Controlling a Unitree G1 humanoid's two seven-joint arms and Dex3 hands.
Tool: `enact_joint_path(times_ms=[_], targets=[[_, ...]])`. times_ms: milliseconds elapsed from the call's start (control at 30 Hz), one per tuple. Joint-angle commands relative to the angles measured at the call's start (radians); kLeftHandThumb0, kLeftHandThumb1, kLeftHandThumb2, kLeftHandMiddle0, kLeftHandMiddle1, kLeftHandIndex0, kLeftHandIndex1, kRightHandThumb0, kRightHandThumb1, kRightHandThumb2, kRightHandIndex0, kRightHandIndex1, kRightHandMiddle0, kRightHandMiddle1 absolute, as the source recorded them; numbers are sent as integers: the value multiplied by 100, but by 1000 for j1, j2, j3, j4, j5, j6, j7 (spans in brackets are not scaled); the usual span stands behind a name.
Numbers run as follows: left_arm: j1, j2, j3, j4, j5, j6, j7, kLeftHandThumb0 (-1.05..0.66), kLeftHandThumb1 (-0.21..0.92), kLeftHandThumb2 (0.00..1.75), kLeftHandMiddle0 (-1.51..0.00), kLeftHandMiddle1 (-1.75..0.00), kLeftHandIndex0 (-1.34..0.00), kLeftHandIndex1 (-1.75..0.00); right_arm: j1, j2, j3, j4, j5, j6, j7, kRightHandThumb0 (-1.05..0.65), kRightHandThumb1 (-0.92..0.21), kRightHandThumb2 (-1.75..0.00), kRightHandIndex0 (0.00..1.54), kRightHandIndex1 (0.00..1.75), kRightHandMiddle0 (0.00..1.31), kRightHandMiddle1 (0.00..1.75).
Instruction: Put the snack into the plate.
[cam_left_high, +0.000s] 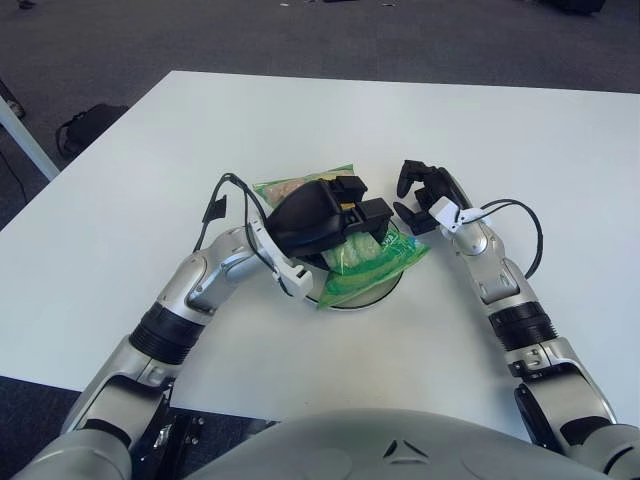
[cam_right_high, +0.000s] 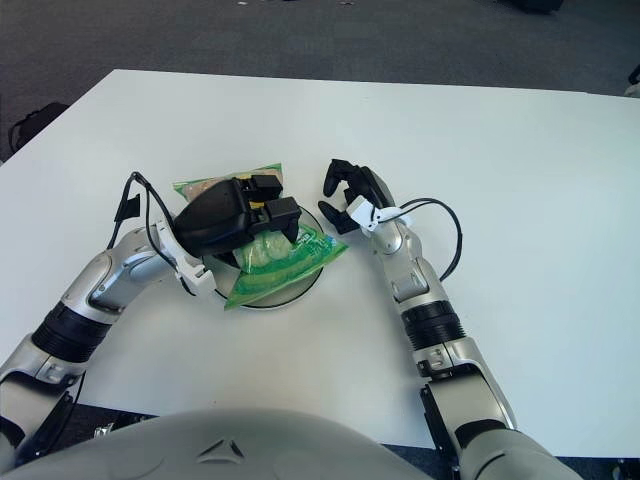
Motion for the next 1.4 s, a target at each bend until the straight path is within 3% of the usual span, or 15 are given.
enact_joint_path(times_ms=[0, 67, 100, 133, 233, 300, 367, 433, 633, 767, 933, 1167, 1367], targets=[[-4, 13, 1, 15, 20, 9, -18, -1, 46, 114, -47, -172, -37, -172, 71, 7, 21, 81, 3, 56, 47, -50, -26, -138, 128, 175, 66, 175], [-5, 15, 2, 15, 19, 11, -28, -1, 70, 78, -40, -165, -21, -168, 70, 8, 21, 84, 3, 56, 46, -50, -26, -138, 128, 175, 66, 175], [-5, 17, 1, 14, 16, 14, -36, -1, 75, 72, -39, -163, -18, -169, 69, 9, 19, 87, 5, 55, 47, -51, -26, -138, 128, 175, 66, 175], [-5, 18, 1, 13, 14, 17, -42, -13, 81, 65, -32, -151, -18, -171, 68, 10, 18, 89, 7, 55, 47, -51, -26, -138, 128, 175, 66, 175], [-3, 20, 3, 8, 6, 21, -57, -28, 88, 56, -25, -135, -18, -173, 67, 12, 15, 93, 11, 51, 47, -51, -26, -138, 128, 175, 66, 175], [-2, 26, 4, -1, -1, 24, -74, -41, 75, 70, -23, -124, -9, -151, 61, 11, 13, 111, 14, 43, 48, -51, -26, -138, 127, 175, 66, 175], [-2, 38, 6, -17, -1, 26, -95, -51, 70, 77, -16, -108, -5, -131, 50, 4, 19, 137, 6, 31, 50, -51, -26, -138, 127, 175, 66, 175], [-3, 52, 7, -34, 6, 31, -121, -60, 75, 75, -9, -86, -2, -108, 41, -6, 30, 155, -9, 14, 51, -51, -26, -139, 127, 175, 67, 175], [-13, 85, 1, -70, 12, 51, -201, -70, 88, 66, -1, -50, 0, -70, 22, -22, 49, 210, -40, -56, 25, -51, -25, -140, 127, 175, 67, 175], [-29, 94, -1, -72, -24, 52, -245, -75, 91, 65, 0, -25, 0, -45, 13, -23, 49, 257, -42, -118, 3, -51, -25, -140, 127, 175, 67, 175], [-38, 101, -5, -92, -160, 95, -353, -77, 88, 58, 0, -5, 0, -27, -15, -29, 61, 349, -73, -208, -49, -51, -25, -140, 128, 175, 67, 175], [-32, 108, -2, -168, -369, 259, -535, -72, 69, 62, 0, 0, 0, -19, -69, -38, 75, 498, -89, -312, -89, -53, -22, -144, 130, 175, 70, 175], [-53, 94, 17, -224, -539, 436, -653, -81, 64, 62, 0, 0, 0, -15, -102, -50, 94, 589, -107, -393, -134, -56, -18, -150, 129, 175, 74, 175]])
